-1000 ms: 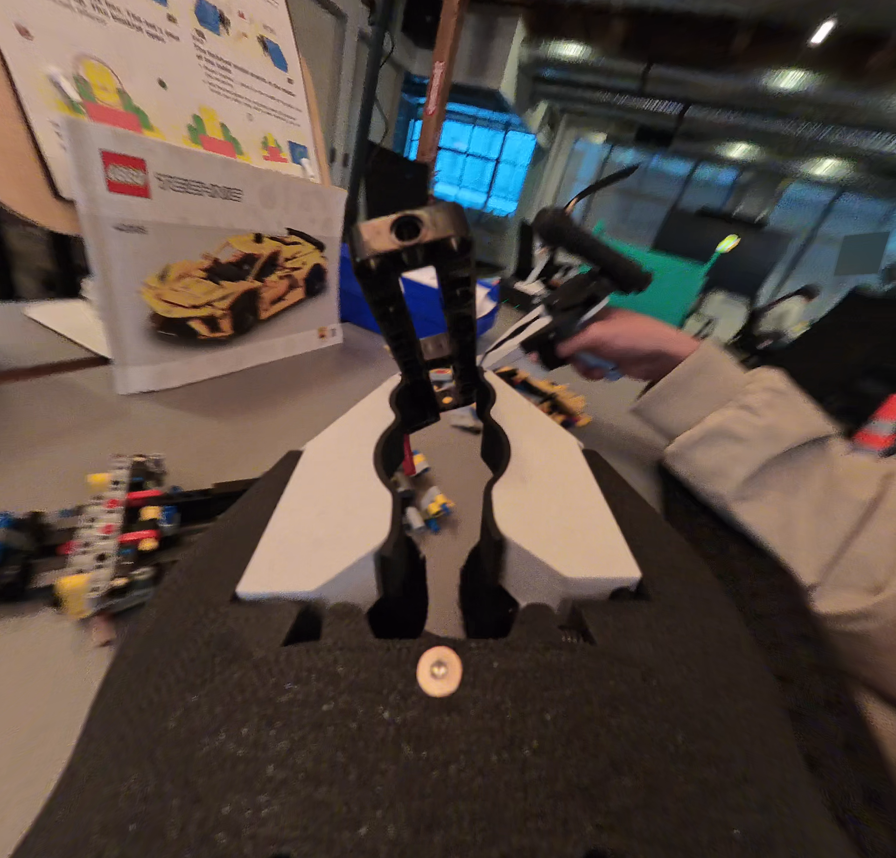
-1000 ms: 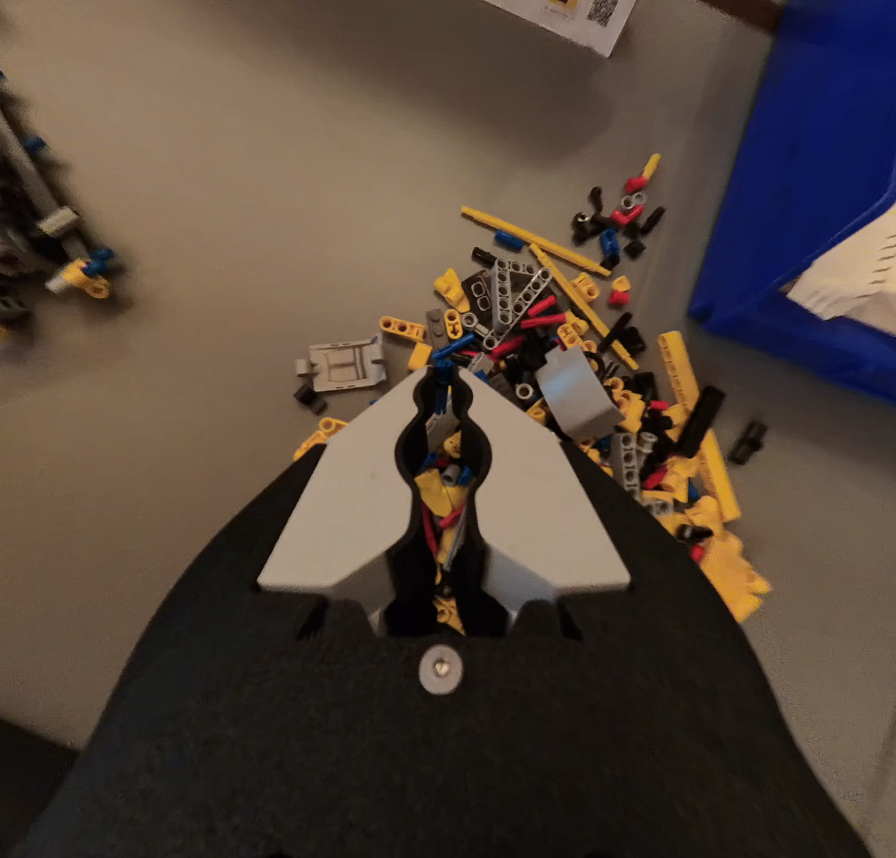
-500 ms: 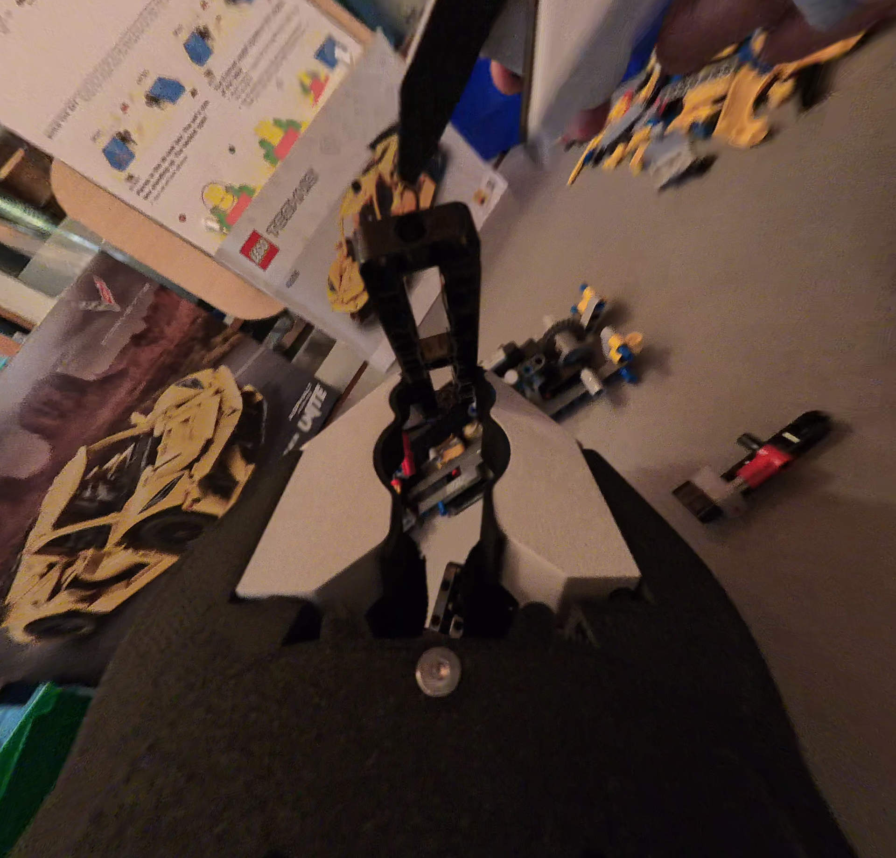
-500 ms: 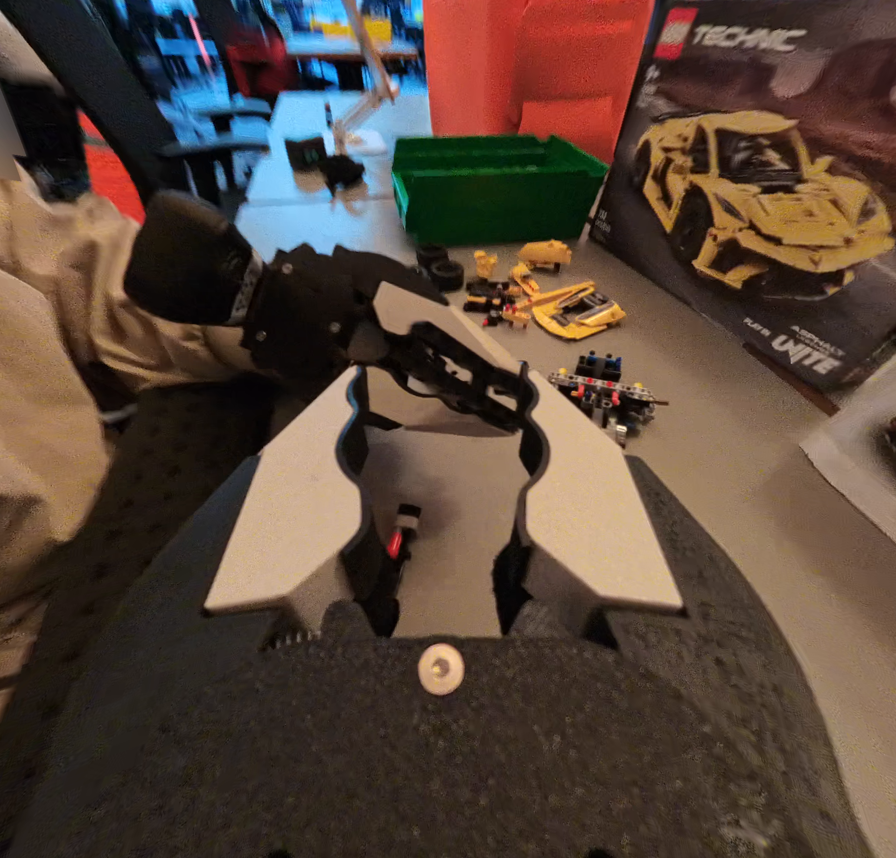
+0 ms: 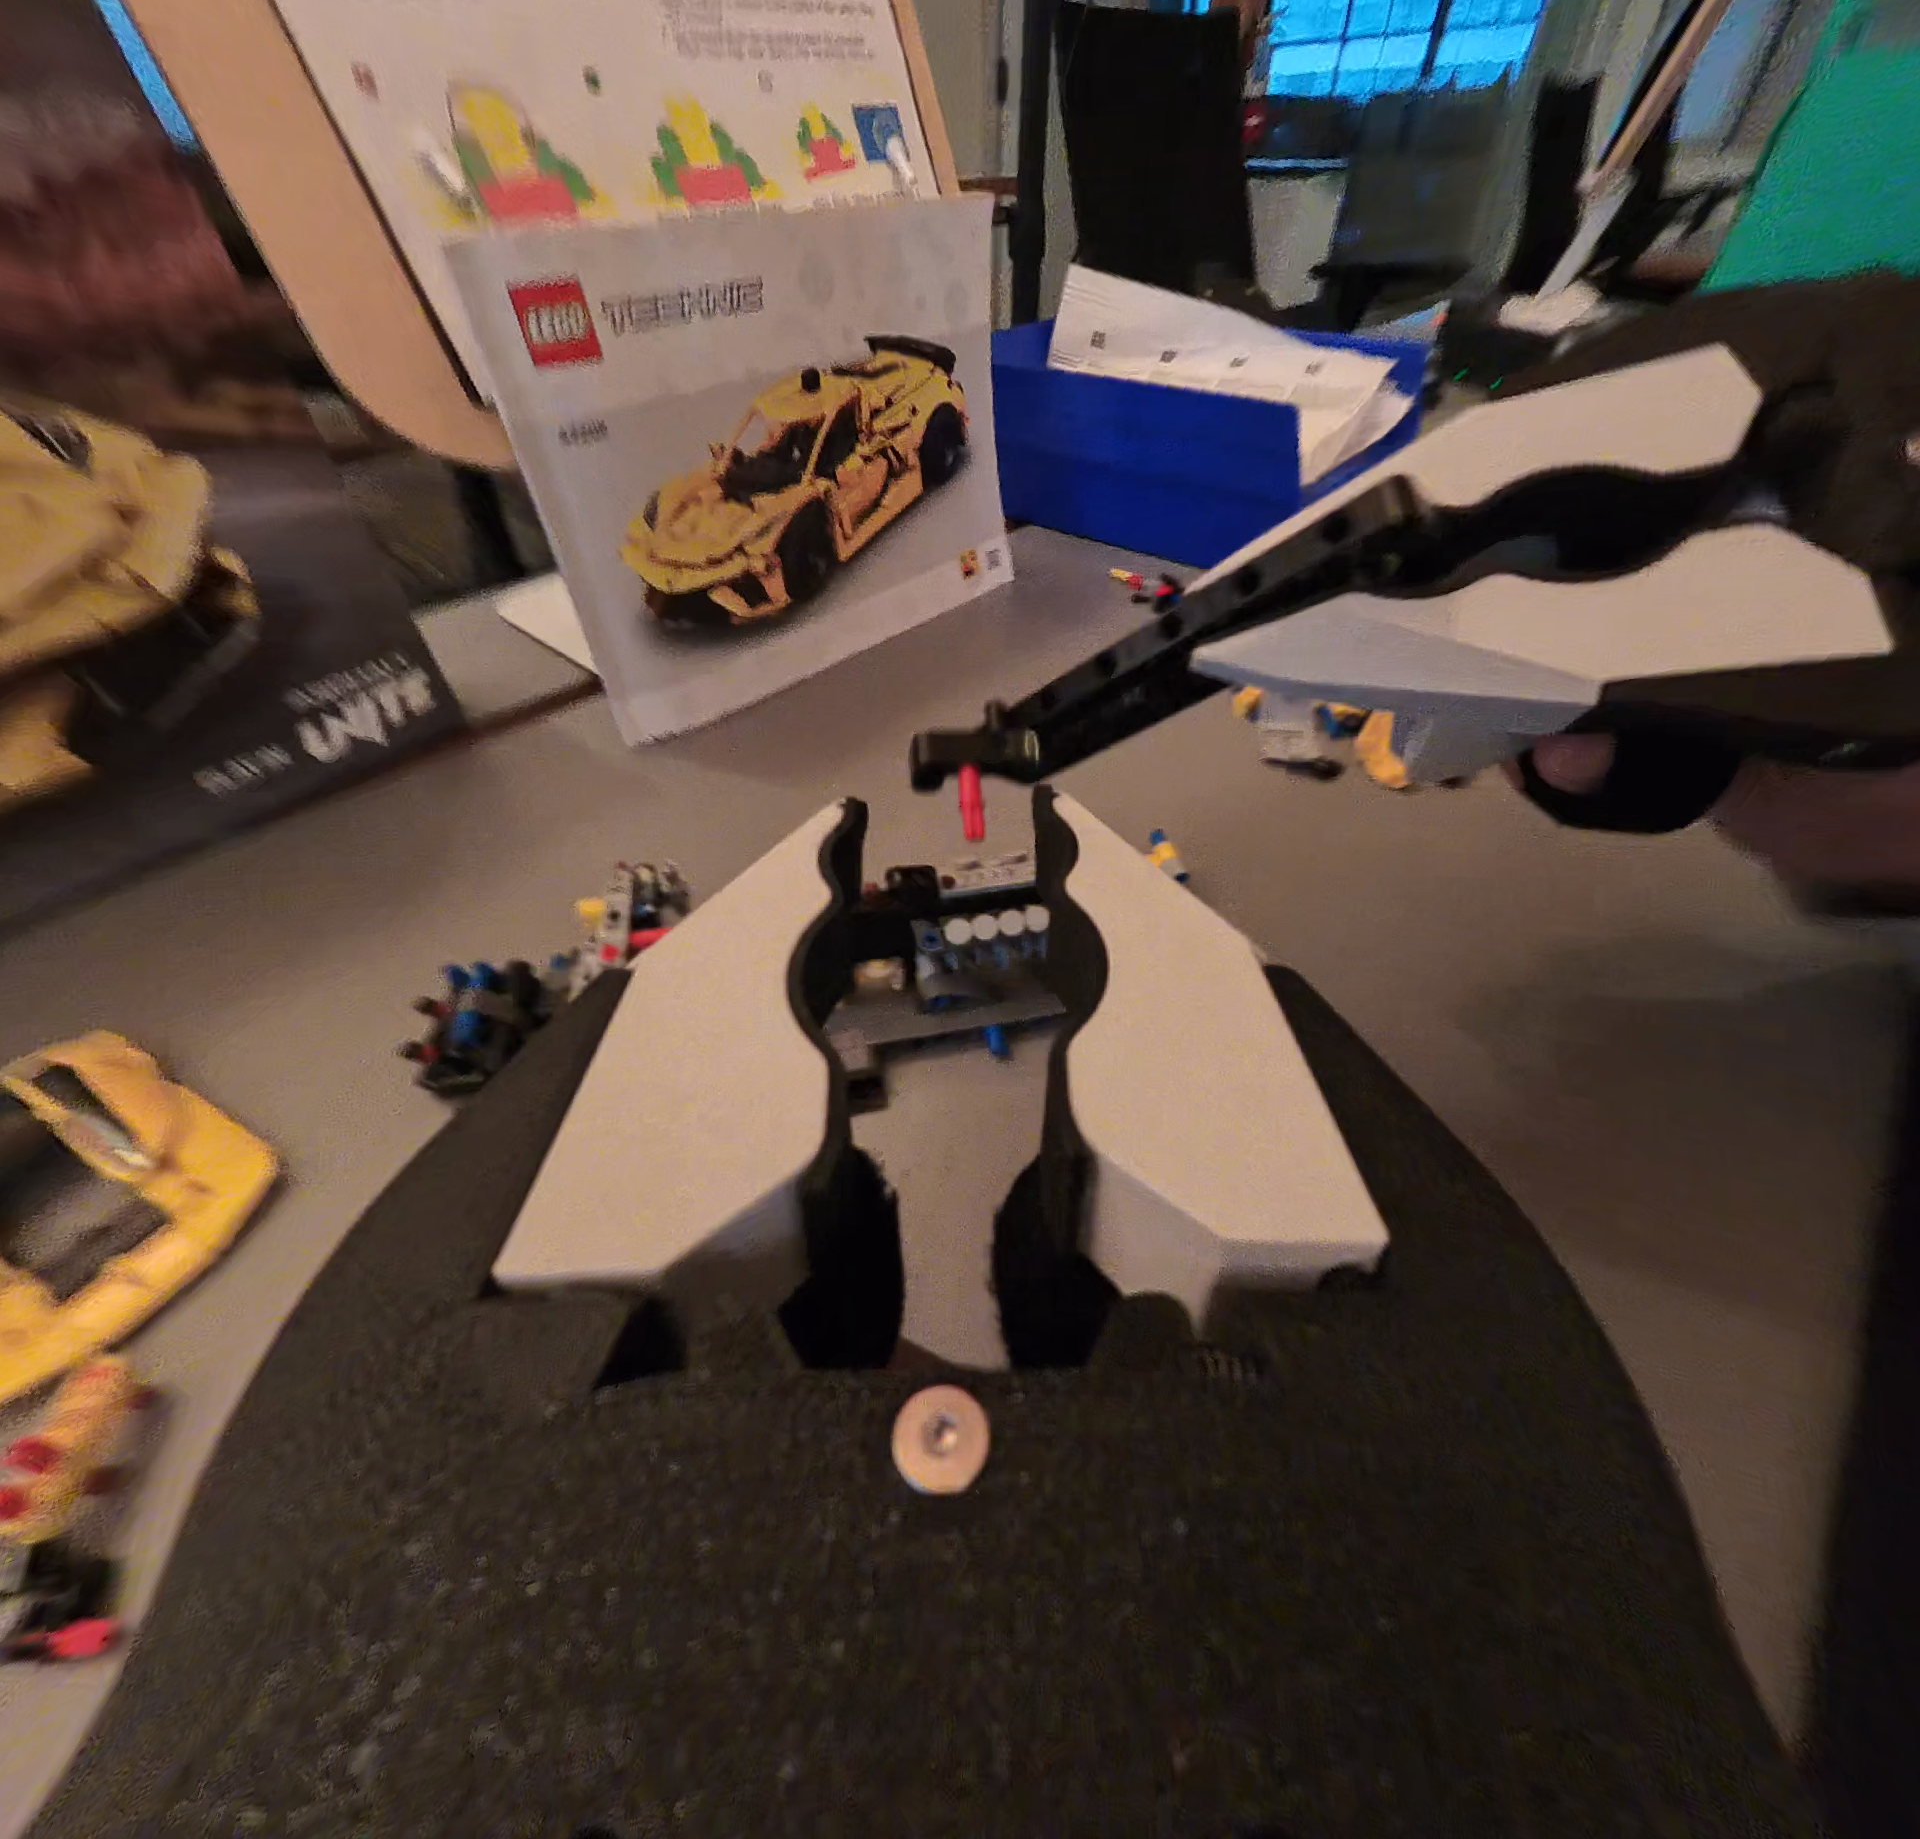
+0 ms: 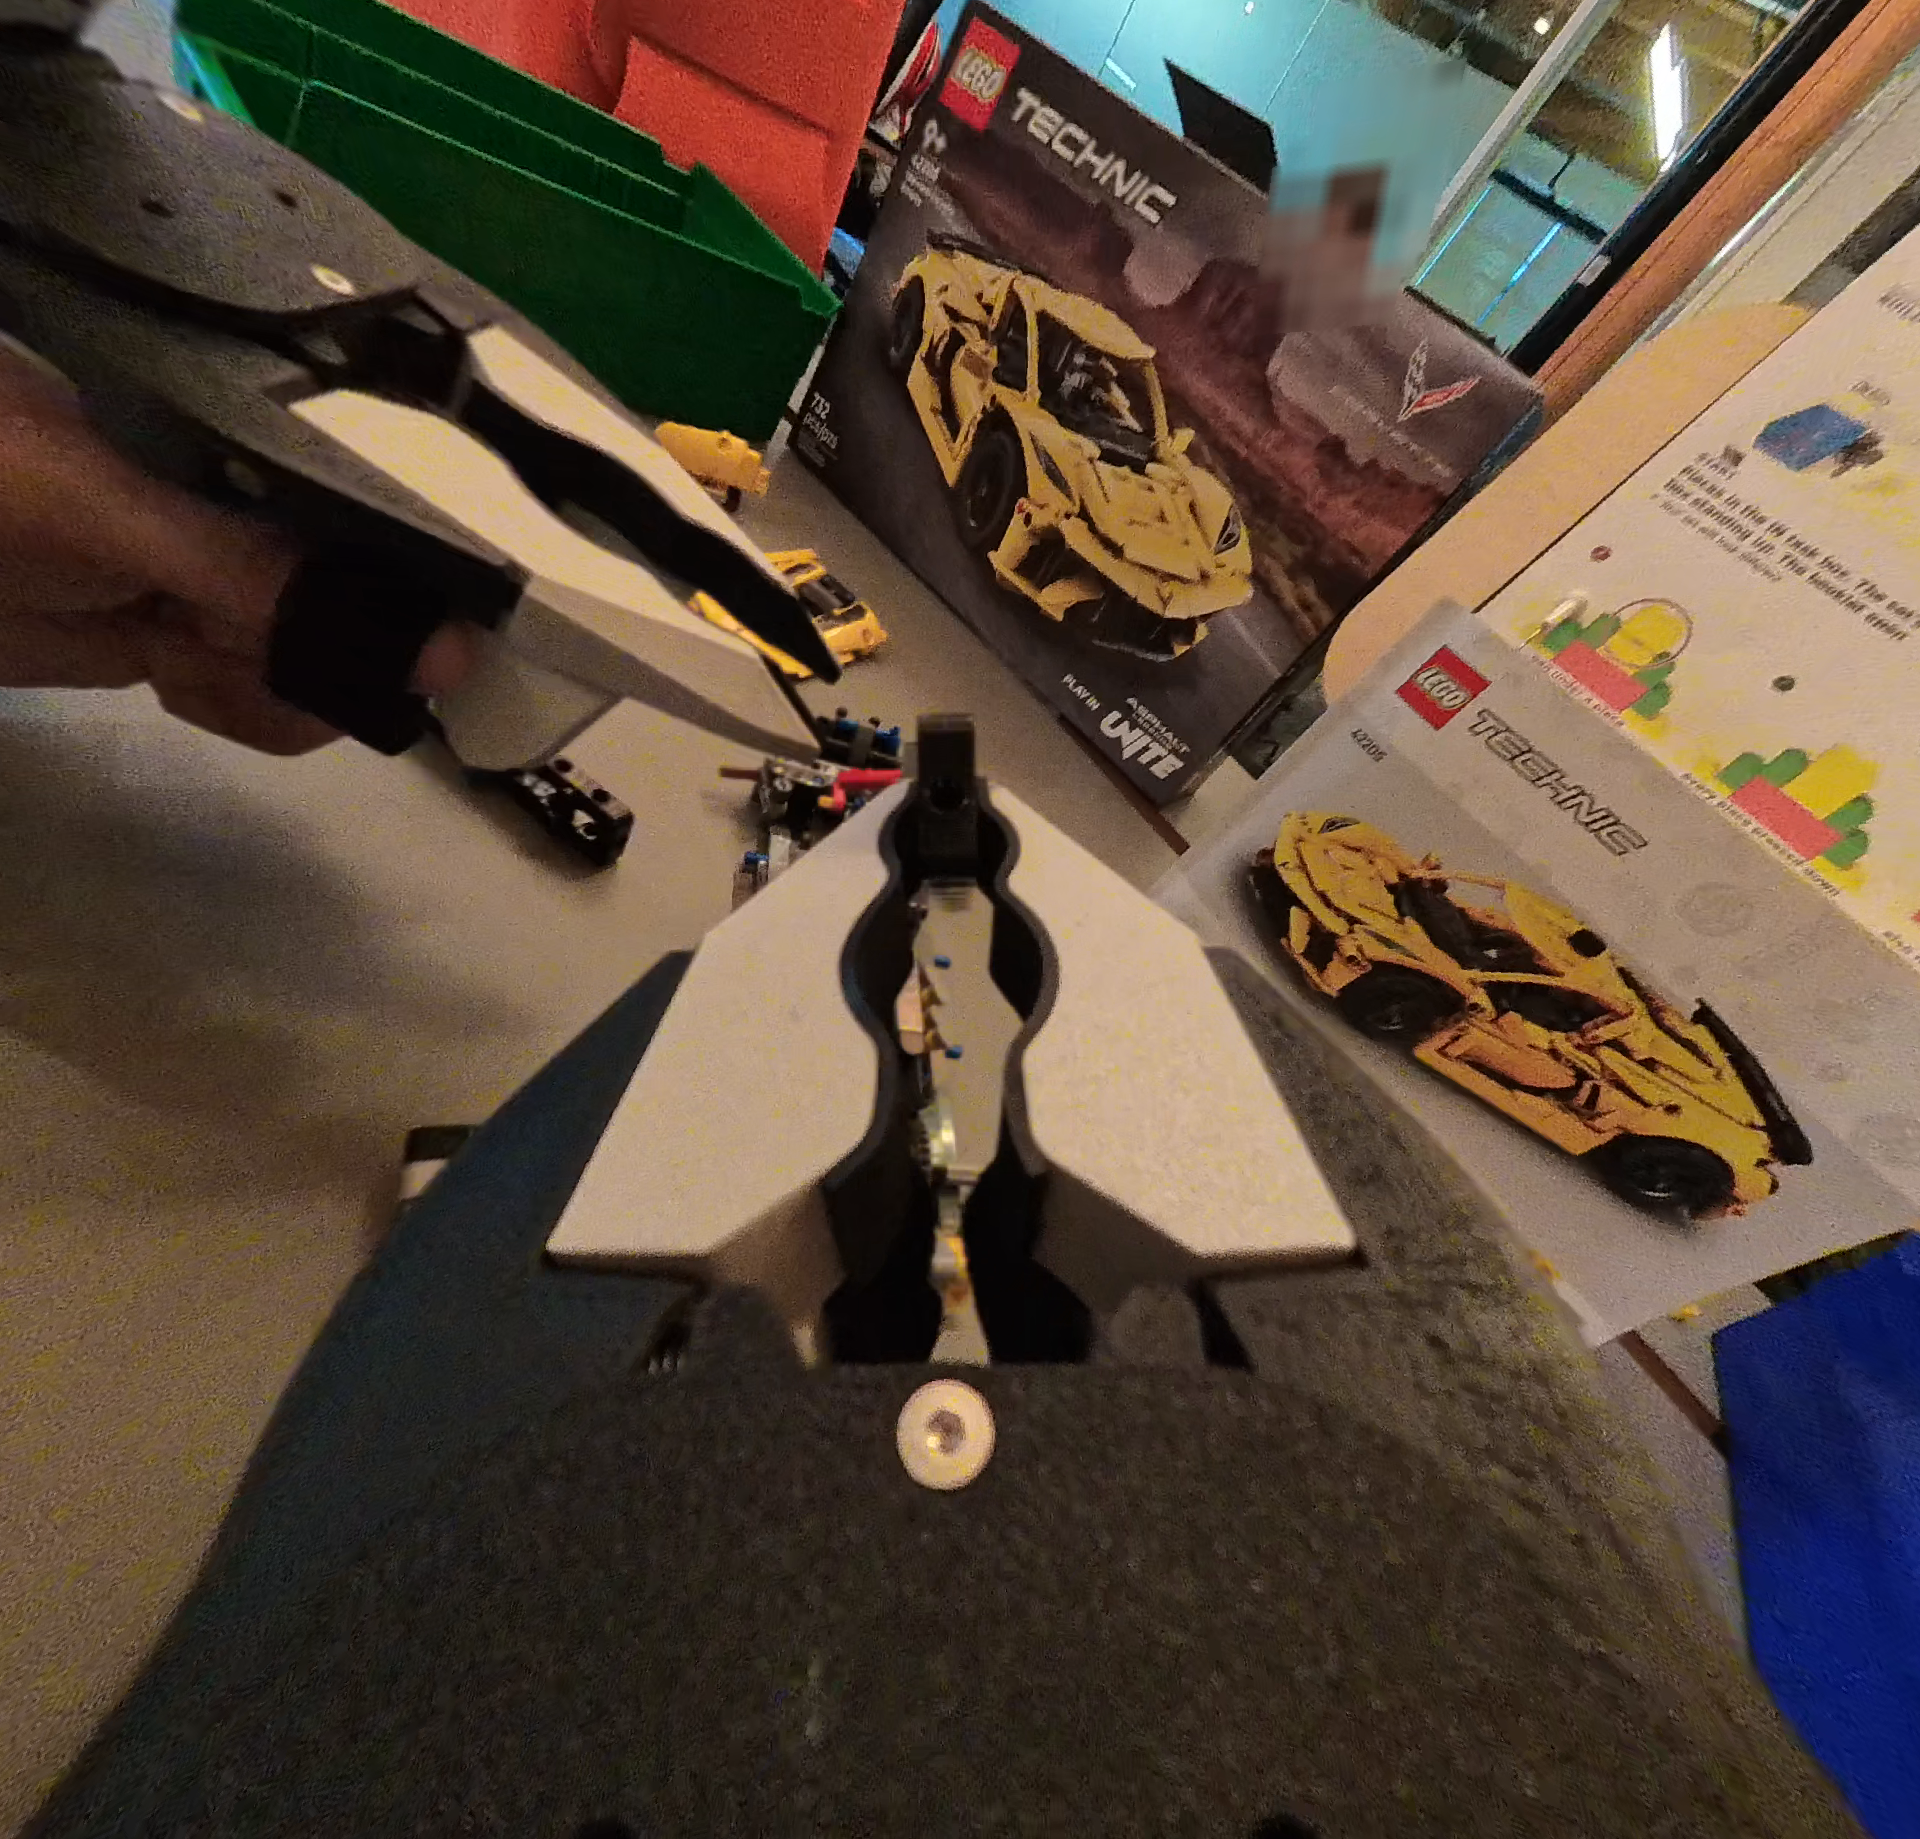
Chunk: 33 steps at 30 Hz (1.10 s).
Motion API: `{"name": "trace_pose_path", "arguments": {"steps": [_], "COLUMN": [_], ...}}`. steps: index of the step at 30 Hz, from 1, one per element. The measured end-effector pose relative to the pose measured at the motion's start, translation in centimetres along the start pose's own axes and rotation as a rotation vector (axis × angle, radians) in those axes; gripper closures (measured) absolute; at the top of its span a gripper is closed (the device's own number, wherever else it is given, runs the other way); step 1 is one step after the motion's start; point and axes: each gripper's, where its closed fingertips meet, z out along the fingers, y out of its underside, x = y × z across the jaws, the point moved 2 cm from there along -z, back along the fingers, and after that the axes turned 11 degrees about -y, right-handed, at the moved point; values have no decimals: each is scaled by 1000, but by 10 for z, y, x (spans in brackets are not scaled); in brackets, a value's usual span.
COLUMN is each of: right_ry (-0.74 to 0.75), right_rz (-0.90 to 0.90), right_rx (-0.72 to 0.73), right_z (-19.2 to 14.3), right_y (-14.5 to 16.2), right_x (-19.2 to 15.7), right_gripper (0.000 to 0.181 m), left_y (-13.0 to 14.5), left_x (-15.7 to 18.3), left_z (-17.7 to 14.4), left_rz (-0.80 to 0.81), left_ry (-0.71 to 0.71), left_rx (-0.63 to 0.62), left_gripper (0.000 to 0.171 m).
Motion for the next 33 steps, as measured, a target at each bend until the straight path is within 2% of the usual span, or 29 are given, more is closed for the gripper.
{"name": "trace_pose_path", "arguments": {"steps": [4, 9, 14, 16, 17, 18, 20, 22, 23, 25, 27, 28, 29, 30, 31, 33], "right_ry": [-50, -69, -116, -234, -326, -411, -589, -686, -744, -898, -1066, -1100, -1020, -884, -823, -856], "right_rz": [-17, -60, 17, 132, 217, 317, 477, 601, 649, 694, 785, 799, 792, 779, 753, 710], "right_rx": [126, 104, 136, 199, 236, 265, 298, 301, 313, 381, 614, 661, 616, 508, 407, 289], "right_z": [-8, -5, -8, -15, -20, -24, -36, -40, -42, -55, -87, -96, -89, -72, -59, -48], "right_y": [-20, -18, -20, -23, -25, -26, -24, -16, -16, -27, -55, -58, -50, -34, -20, -12], "right_x": [-9, -13, -16, -21, -22, -20, -17, -14, -17, -26, -16, -10, -3, 2, -2, -21], "right_gripper": [175, 175, 174, 167, 158, 141, 131, 113, 111, 109, 124, 136, 150, 145, 138, 139], "left_y": [1, -4, -4, -9, -11, -13, -18, -16, -14, -11, -8, -5, -3, -2, -1, 2], "left_x": [8, 8, 10, 12, 11, 11, 16, 27, 34, 46, 51, 53, 57, 62, 67, 73], "left_z": [-1, -4, -6, -11, -13, -14, -20, -25, -27, -31, -33, -32, -33, -35, -36, -37], "left_rz": [-163, -63, -60, -62, -39, 12, 184, 380, 458, 549, 613, 655, 688, 705, 710, 728], "left_ry": [160, 106, 139, 194, 196, 186, 169, 159, 166, 200, 197, 193, 200, 212, 228, 243], "left_rx": [-27, 22, 25, 48, 61, 80, 145, 189, 200, 225, 236, 232, 240, 253, 260, 255], "left_gripper": [146, 165, 167, 167, 167, 167, 167, 167, 167, 167, 168, 168, 168, 168, 168, 168]}}
